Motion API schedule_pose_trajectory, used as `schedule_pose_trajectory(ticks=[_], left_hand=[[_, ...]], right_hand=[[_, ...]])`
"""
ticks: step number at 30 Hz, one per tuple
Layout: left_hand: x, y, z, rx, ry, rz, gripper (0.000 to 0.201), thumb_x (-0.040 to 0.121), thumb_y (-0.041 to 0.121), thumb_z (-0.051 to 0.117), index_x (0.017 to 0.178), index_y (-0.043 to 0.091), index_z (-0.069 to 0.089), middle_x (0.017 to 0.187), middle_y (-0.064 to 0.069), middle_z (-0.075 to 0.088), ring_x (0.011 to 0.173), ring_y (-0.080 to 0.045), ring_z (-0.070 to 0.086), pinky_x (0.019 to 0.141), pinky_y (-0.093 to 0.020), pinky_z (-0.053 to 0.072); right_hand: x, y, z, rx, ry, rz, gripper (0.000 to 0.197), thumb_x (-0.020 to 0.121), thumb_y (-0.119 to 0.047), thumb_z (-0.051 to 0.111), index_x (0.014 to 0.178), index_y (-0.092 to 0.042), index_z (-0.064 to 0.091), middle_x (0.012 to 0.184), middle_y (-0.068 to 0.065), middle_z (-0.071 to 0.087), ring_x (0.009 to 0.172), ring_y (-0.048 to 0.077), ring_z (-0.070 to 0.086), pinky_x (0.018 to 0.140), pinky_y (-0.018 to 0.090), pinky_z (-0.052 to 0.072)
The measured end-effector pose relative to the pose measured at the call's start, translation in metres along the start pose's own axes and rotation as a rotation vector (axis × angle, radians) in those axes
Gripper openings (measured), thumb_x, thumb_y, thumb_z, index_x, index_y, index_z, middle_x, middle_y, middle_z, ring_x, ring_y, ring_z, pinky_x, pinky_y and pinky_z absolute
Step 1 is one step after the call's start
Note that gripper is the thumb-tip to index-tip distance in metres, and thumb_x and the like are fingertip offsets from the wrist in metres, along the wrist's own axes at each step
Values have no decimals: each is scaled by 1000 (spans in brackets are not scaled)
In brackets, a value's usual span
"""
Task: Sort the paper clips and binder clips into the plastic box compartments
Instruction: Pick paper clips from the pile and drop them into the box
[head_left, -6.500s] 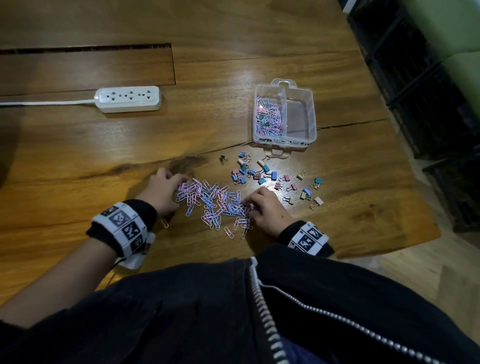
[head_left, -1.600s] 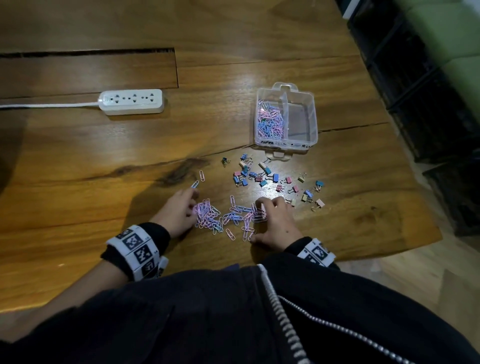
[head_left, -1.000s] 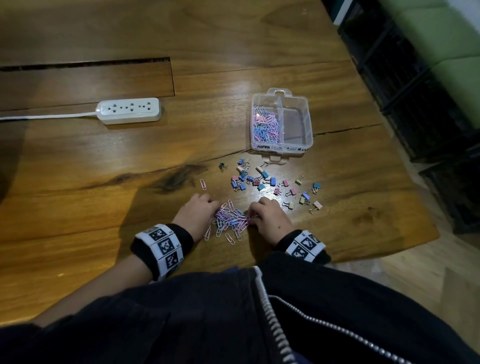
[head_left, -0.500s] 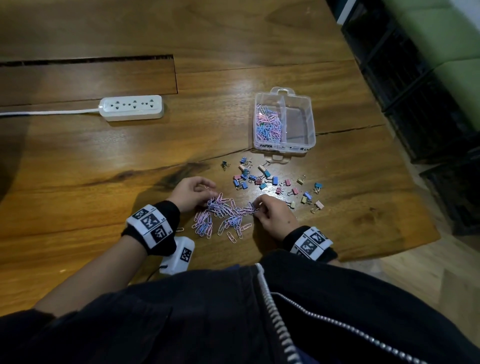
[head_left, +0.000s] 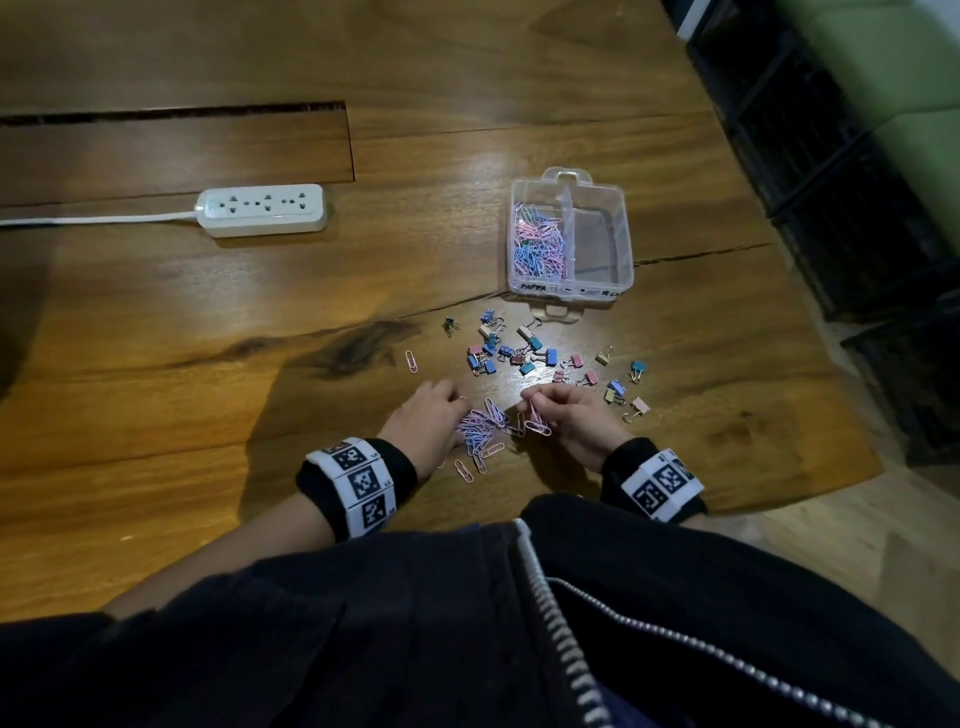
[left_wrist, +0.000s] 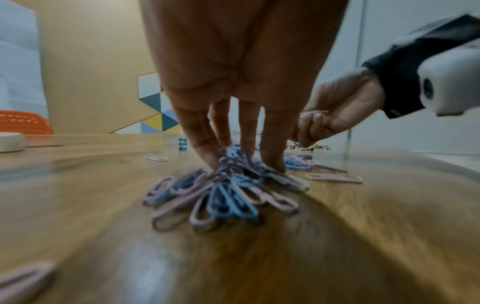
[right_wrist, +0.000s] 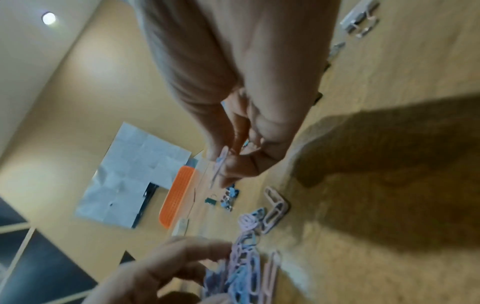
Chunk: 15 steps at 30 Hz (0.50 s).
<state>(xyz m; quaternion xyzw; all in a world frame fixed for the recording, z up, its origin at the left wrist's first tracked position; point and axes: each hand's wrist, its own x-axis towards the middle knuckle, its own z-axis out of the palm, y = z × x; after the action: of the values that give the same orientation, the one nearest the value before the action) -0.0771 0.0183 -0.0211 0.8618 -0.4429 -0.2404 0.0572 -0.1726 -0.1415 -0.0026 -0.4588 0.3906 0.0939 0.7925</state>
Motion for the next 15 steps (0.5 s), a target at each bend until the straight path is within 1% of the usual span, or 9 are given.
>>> schedule_pose_trajectory(ticks=[4, 6, 8, 9, 10, 11, 12, 13, 15], left_hand=[[0, 2, -3, -31, 21, 28, 33, 94, 19, 46, 125, 12, 52, 121, -6, 53, 109, -18, 49, 93, -25, 41], [2, -1, -8, -156, 17, -25, 29, 93, 17, 47, 120, 10, 57, 116, -5, 57, 103, -17, 54, 87, -21, 43], [4, -9, -15, -417, 9, -143, 24, 89, 14, 54, 112, 7, 62, 102, -2, 61, 83, -11, 57, 69, -14, 46], [6, -13, -19, -559, -10, -191, 22, 87, 11, 58, 107, 6, 63, 91, 2, 60, 72, -7, 55, 59, -12, 45], [7, -17, -22, -688, -38, -226, 17, 85, 9, 60, 101, 5, 64, 83, 4, 59, 66, -5, 53, 53, -11, 44], [8, -22, -27, -801, -76, -250, 10, 84, 7, 61, 93, 7, 64, 78, 4, 58, 64, -5, 52, 51, -10, 44], [8, -25, -31, -897, -119, -271, 6, 84, 7, 61, 87, 11, 63, 77, 3, 58, 63, -6, 51, 52, -11, 44], [8, -29, -34, -978, -162, -296, 8, 85, 6, 59, 83, 14, 60, 78, 1, 59, 62, -7, 51, 51, -13, 44], [9, -35, -36, -1147, -224, -357, 14, 88, 3, 52, 80, 14, 55, 80, -2, 59, 59, -10, 46, 45, -13, 42]], right_hand=[[3, -4, 0, 46, 28, 53, 22, 95, -5, 32, 94, -5, 54, 86, 9, 55, 71, 17, 52, 62, 24, 45], [5, -4, 2, 68, 17, 92, 24, 96, -9, 31, 96, -4, 54, 84, 9, 55, 70, 17, 53, 65, 25, 47], [6, -5, 6, 70, 13, 89, 24, 96, -14, 32, 96, -4, 54, 81, 8, 53, 70, 17, 54, 66, 26, 47], [7, -5, 9, 39, 16, 73, 23, 96, -16, 33, 96, -4, 53, 80, 7, 52, 70, 16, 52, 65, 25, 46], [8, -4, 12, -45, 22, 41, 20, 95, -17, 37, 95, -5, 52, 80, 6, 51, 69, 15, 50, 63, 23, 44], [8, -3, 16, -191, 33, -5, 16, 93, -19, 41, 95, -7, 52, 81, 4, 50, 69, 13, 49, 62, 21, 43], [9, -1, 20, -375, 41, -60, 11, 91, -20, 48, 94, -10, 51, 83, 1, 50, 70, 11, 49, 62, 20, 43], [9, 1, 24, -566, 49, -121, 11, 87, -21, 54, 94, -13, 51, 86, -1, 51, 73, 9, 49, 64, 20, 44], [11, 8, 31, -928, 64, -222, 31, 78, -26, 67, 102, -15, 51, 100, 0, 51, 89, 12, 50, 81, 27, 48]])
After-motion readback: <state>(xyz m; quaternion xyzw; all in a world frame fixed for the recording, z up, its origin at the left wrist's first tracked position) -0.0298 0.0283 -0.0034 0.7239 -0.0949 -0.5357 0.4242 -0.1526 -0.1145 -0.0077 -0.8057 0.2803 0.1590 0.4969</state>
